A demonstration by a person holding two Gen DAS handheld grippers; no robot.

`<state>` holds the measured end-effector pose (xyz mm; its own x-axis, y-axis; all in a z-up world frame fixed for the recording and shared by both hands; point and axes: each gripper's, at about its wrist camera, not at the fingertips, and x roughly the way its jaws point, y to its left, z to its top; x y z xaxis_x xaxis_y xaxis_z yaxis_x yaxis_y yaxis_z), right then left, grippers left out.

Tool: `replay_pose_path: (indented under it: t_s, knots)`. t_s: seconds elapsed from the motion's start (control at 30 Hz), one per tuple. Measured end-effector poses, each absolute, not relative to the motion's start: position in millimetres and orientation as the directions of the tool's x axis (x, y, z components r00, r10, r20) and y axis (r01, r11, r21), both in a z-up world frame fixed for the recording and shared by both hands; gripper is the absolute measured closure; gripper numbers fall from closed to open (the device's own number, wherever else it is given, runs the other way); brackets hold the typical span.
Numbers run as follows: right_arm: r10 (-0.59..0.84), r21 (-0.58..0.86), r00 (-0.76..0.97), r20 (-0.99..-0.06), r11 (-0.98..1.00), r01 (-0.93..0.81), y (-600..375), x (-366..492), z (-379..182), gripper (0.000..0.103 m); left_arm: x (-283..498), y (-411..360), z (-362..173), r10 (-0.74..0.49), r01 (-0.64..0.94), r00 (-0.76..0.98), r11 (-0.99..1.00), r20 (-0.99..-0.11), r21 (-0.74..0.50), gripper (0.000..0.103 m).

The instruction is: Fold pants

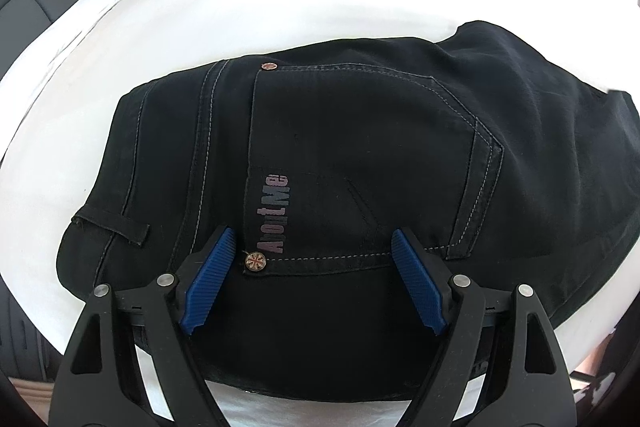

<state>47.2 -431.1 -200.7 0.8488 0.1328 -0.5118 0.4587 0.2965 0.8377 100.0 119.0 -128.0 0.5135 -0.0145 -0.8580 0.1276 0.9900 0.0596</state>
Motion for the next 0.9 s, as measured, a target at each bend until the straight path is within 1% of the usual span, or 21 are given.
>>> replay_pose_path:
  t_s: [0.1, 0.2, 0.37, 0.43, 0.5, 0.53, 0.6, 0.63, 0.67, 0.7, 0.73, 0.77, 0.8, 0.83, 0.9]
  knots:
    - [0.087, 0.819, 0.846, -0.526, 0.319, 0.477, -430, 22, -200, 0.1, 102, 117, -129, -0.021, 0.124, 0.517, 0.991, -0.856, 0.05, 0.02]
    - [0.101, 0.834, 0.854, -0.51, 0.301, 0.463, -435, 9, -209, 0.102, 103, 116, -129, -0.02, 0.125, 0.521, 0.991, -0.853, 0.053, 0.017]
    - [0.086, 0.823, 0.854, -0.514, 0.33, 0.462, -437, 7, -206, 0.103, 100, 119, -128, -0.038, 0.133, 0.526, 0.99, -0.849, 0.037, 0.017]
    - [0.106, 0.837, 0.864, -0.492, 0.332, 0.435, -440, 6, -210, 0.103, 99, 120, -128, -0.043, 0.131, 0.532, 0.991, -0.846, 0.032, 0.017]
    - [0.156, 0.86, 0.874, -0.46, 0.322, 0.395, -445, 4, -211, 0.102, 97, 121, -128, -0.046, 0.128, 0.539, 0.991, -0.841, 0.027, 0.017]
    - [0.172, 0.856, 0.865, -0.471, 0.327, 0.401, -448, 1, -207, 0.099, 95, 124, -128, -0.048, 0.127, 0.543, 0.992, -0.838, 0.025, 0.017]
    - [0.081, 0.802, 0.848, -0.524, 0.382, 0.459, -453, -9, -188, 0.088, 93, 125, -128, -0.053, 0.127, 0.55, 0.992, -0.834, 0.02, 0.017]
    - [-0.009, 0.747, 0.825, -0.565, 0.419, 0.517, -458, -17, -173, 0.068, 91, 127, -128, -0.055, 0.128, 0.552, 0.992, -0.832, 0.02, 0.017]
    - [-0.103, 0.704, 0.81, -0.577, 0.441, 0.557, -465, -28, -153, 0.056, 90, 128, -128, -0.055, 0.128, 0.554, 0.992, -0.83, 0.02, 0.017]
    - [-0.128, 0.704, 0.826, -0.55, 0.461, 0.54, -469, -33, -140, 0.056, 87, 130, -128, -0.056, 0.129, 0.556, 0.991, -0.829, 0.02, 0.016]
    - [-0.113, 0.7, 0.851, -0.513, 0.52, 0.49, -471, -29, -121, 0.056, 86, 131, -129, -0.057, 0.129, 0.558, 0.991, -0.828, 0.019, 0.016]
    - [-0.084, 0.666, 0.857, -0.508, 0.593, 0.453, -467, -19, -105, 0.056, 86, 131, -129, -0.058, 0.129, 0.56, 0.992, -0.827, 0.018, 0.016]
    - [-0.056, 0.603, 0.853, -0.52, 0.683, 0.412, -457, -5, -91, 0.056, 85, 131, -129, -0.058, 0.13, 0.562, 0.991, -0.825, 0.018, 0.015]
    - [-0.03, 0.471, 0.84, -0.542, 0.817, 0.333, -435, 18, -71, 0.056, 84, 131, -130, -0.058, 0.131, 0.564, 0.991, -0.824, 0.019, 0.014]
    - [0.015, 0.272, 0.821, -0.57, 0.947, 0.172, -390, 49, -53, 0.056, 83, 131, -130, -0.057, 0.127, 0.566, 0.992, -0.822, 0.018, 0.014]
